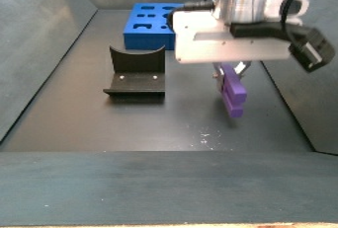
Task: Pick up the double-square object. Move up. Rotate the double-square object. Place the double-square object on the fixture. Regrasp the double-square object. Move to above the board. Insert the double-square object.
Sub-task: Rotate the double-square object.
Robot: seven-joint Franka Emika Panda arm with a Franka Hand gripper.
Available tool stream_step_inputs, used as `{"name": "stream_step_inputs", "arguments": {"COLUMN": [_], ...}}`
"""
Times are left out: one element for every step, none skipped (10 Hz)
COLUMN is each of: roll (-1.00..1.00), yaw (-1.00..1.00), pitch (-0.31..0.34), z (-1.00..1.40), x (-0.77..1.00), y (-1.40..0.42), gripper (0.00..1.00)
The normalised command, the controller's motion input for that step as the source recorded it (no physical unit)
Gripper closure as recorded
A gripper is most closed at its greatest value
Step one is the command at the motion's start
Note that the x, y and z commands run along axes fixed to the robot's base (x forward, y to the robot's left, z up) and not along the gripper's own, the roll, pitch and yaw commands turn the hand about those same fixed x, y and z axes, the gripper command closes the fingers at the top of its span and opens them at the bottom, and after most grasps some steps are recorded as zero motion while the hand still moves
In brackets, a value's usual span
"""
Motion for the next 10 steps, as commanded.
{"name": "stream_step_inputs", "arguments": {"roll": [-0.03,-0.04,-0.05,-0.05,-0.05,-0.05,-0.05,-0.05,-0.05,-0.05], "yaw": [0.03,0.03,0.03,0.03,0.03,0.03,0.03,0.03,0.03,0.03], "pitch": [-0.014,-0.018,-0.006,-0.006,-0.002,-0.003,-0.004,-0.004,-0.004,-0.004], "z": [-0.44,-0.32,-0.22,-0.22,-0.23,-0.23,-0.22,-0.22,-0.22,-0.22], "x": [0.05,0.05,0.03,0.03,0.02,0.03,0.03,0.03,0.03,0.03], "y": [0.0,0.0,0.0,0.0,0.0,0.0,0.0,0.0,0.0,0.0], "gripper": [1.0,1.0,1.0,1.0,1.0,1.0,1.0,1.0,1.0,1.0]}}
